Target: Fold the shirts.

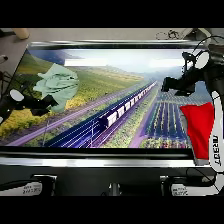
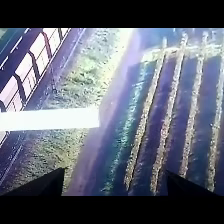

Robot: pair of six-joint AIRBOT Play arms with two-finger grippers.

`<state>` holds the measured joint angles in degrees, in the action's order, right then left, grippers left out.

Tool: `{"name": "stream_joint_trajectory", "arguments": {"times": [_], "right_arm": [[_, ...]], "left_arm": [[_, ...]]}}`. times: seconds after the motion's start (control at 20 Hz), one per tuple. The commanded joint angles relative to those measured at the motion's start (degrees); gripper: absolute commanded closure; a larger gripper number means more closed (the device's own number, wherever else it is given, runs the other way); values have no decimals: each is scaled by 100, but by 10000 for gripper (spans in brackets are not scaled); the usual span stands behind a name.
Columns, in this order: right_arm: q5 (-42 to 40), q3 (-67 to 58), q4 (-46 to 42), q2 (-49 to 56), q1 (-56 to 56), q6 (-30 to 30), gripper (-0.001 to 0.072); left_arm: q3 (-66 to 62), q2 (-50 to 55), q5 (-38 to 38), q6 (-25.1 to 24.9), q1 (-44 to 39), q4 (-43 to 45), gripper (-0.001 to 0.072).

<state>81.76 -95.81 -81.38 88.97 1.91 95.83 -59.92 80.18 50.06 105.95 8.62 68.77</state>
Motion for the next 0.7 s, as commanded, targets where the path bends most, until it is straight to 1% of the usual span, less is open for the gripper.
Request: {"name": "stream_joint_trajectory", "arguments": {"times": [0.0, 0.1, 0.2, 0.25, 0.3, 0.35, 0.4, 0.45, 0.5, 0.55, 0.6, 0.65], "right_arm": [[-76, 0, 42, 2, 2, -122, 45], [-79, 0, 42, 2, 2, -122, 45], [-74, 0, 42, 2, 2, -122, 44], [-72, 0, 42, 2, 2, -122, 44], [-72, 0, 44, 2, 2, -120, 44], [-79, 0, 44, 2, 2, -120, 44], [-94, 0, 44, 2, 2, -118, 44], [-98, -2, 44, 2, 2, -118, 44], [-111, -2, 44, 2, 2, -118, 45], [-234, -7, 44, -4, 2, -120, 48], [-317, -37, 22, -31, 2, -120, 63], [-367, -96, 20, -107, 2, -118, 121]], "left_arm": [[634, 149, -1440, 15, 153, -1185, 37], [616, 350, -1768, 22, 155, -1228, 39], [616, 474, -2214, 219, 153, -1231, 54], [616, 494, -2444, 302, 153, -1231, 146], [616, 505, -2667, 367, 153, -1233, 321], [616, 505, -2874, 431, 155, -1231, 439], [612, 505, -3036, 531, 155, -1233, 591], [564, 501, -3027, 525, 166, -1231, 676], [455, 444, -2898, 459, 157, -1231, 676], [317, 293, -2855, 120, 74, -1228, 677], [127, 22, -2892, -529, -79, -1226, 677], [-85, -308, -2881, -1224, -267, -1226, 678]]}}
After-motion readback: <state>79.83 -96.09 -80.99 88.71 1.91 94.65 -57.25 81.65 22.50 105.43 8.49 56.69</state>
